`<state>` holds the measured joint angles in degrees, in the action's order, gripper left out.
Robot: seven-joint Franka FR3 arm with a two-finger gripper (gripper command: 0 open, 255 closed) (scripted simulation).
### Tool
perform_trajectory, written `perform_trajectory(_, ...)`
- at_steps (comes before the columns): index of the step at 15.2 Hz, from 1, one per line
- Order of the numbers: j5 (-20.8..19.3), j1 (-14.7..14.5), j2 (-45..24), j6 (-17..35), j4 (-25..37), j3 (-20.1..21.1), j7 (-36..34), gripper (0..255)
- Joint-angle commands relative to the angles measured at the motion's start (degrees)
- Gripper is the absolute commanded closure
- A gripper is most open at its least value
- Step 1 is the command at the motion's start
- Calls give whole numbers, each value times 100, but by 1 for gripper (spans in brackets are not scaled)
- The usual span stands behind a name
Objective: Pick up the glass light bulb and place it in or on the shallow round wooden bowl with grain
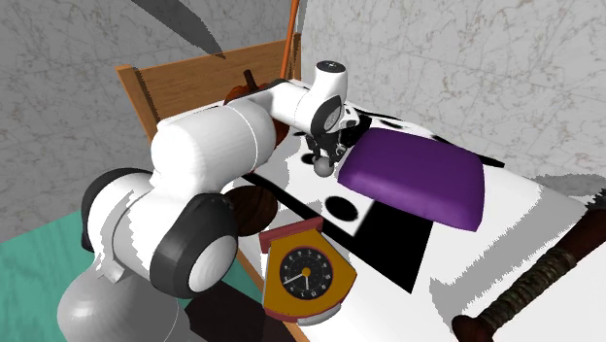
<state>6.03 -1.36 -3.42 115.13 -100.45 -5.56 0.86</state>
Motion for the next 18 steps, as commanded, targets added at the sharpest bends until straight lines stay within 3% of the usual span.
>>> perform_trajectory(1,15,-34,-71,-29,-18,35,-6,255)
perform_trajectory(8,-1,-32,-48,-403,349,24,-39,255)
perform_trajectory(9,-1,-32,-48,-403,349,24,-39,0)
perform_trajectory(12,-1084,-261,-753,-753,1078,372,3093,0)
perform_trajectory(18,-1155,-248,-836,-386,790,392,3246,0)
